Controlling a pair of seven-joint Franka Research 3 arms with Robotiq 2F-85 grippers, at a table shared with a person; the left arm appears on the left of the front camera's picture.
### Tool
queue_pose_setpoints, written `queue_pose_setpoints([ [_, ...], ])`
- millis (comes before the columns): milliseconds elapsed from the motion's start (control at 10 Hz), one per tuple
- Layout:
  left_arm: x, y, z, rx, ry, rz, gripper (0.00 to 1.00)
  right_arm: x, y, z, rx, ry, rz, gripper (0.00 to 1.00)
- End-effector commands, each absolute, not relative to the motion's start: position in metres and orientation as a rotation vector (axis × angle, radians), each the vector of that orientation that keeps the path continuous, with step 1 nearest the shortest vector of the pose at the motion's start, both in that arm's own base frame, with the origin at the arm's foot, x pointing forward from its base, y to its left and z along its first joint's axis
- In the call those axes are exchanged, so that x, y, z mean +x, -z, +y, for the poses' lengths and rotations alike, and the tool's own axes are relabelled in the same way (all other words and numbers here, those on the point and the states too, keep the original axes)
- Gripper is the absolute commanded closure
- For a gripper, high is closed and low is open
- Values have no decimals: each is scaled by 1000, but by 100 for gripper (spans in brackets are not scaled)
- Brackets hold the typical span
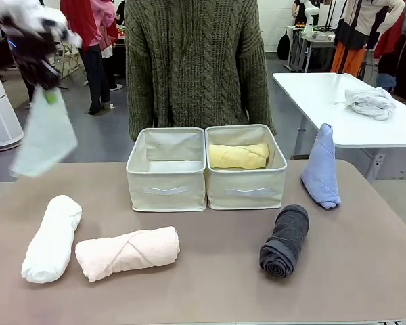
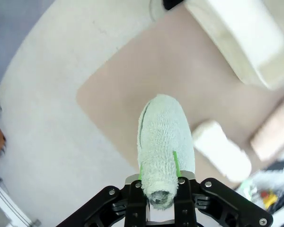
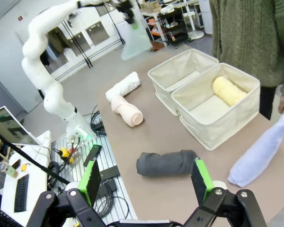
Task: Sort the towels based on their folding style.
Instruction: Pick up one triangle-folded towel and place it in the left Fabric basket.
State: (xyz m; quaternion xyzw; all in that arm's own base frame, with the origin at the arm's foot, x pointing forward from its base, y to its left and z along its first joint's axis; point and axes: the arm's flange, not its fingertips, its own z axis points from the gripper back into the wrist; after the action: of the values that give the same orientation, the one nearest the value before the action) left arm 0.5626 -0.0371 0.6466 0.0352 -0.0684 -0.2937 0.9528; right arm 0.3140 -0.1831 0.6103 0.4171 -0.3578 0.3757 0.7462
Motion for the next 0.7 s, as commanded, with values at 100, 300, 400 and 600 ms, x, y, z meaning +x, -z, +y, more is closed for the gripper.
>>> queue_pose_setpoints([
  [100, 484, -710, 3, -48, 770, -131, 94, 312, -611, -183, 918, -832, -785, 0],
  [300, 471, -711, 14, -126, 755, -146, 94, 312, -611, -183, 918, -832, -785, 0],
  [400, 462, -734, 7, -30, 779, -144, 94, 312, -611, -183, 918, -832, -785, 0],
  [600, 462, -734, 7, -30, 779, -144, 94, 312, -611, -183, 918, -832, -785, 0],
])
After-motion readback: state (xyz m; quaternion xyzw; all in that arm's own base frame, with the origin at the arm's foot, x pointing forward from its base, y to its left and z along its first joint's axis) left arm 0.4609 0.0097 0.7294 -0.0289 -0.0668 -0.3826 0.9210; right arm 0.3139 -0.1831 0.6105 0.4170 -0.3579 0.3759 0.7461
